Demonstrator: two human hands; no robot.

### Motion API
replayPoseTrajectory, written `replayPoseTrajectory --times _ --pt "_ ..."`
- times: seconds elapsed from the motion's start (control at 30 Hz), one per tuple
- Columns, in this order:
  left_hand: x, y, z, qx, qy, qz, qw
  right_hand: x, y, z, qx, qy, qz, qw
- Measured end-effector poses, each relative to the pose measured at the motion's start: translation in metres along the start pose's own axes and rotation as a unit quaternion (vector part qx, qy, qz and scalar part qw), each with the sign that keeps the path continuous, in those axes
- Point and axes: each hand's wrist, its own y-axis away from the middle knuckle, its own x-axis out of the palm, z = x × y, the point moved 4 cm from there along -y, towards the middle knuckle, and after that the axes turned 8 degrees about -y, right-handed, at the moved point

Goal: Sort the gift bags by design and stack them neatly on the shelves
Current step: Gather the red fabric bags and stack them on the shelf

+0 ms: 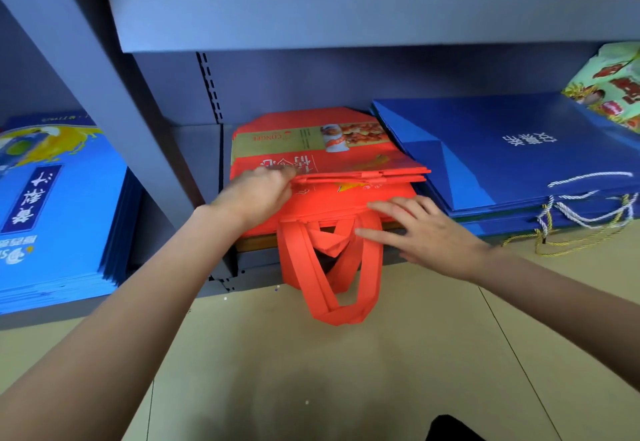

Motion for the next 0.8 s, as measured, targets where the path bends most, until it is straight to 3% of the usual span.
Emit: replayPoseTrajectory --times 0.13,0.23,0.3,0.5,0.57,0.7,0.8 --pt "0.008 0.002 0.000 0.021 0.034 0.031 0.999 -0.008 -0.022 0.013 -0.036 -0.047 -0.041 0.997" --pt "0.014 -0.001 0.001 0.026 0.031 0.107 0.993 -0.027 -0.021 0.012 -0.037 -0.145 -0.076 0.986" --pt "0.020 -0.002 0.002 0.021 0.029 0.139 0.990 -0.030 -0.011 0.007 -0.036 -0.156 -0.066 0.985" --pt "0.022 -0.007 0.001 -0.016 0.044 0.120 0.992 -0.006 0.017 -0.003 0.014 -0.138 0.021 0.990" --pt "0.014 -0.007 0.000 -0.016 0.032 0.087 0.996 -0.008 0.013 -0.011 0.055 -0.181 -0.007 0.982" --pt "-0.015 -0.007 -0.002 -0.034 -0.005 -0.062 0.998 -0.015 0.003 -0.023 0.109 -0.243 -0.051 0.962" --pt "-0.024 -0.008 0.001 -0.046 0.025 -0.094 0.994 -0.019 0.000 -0.023 0.118 -0.255 -0.063 0.958"
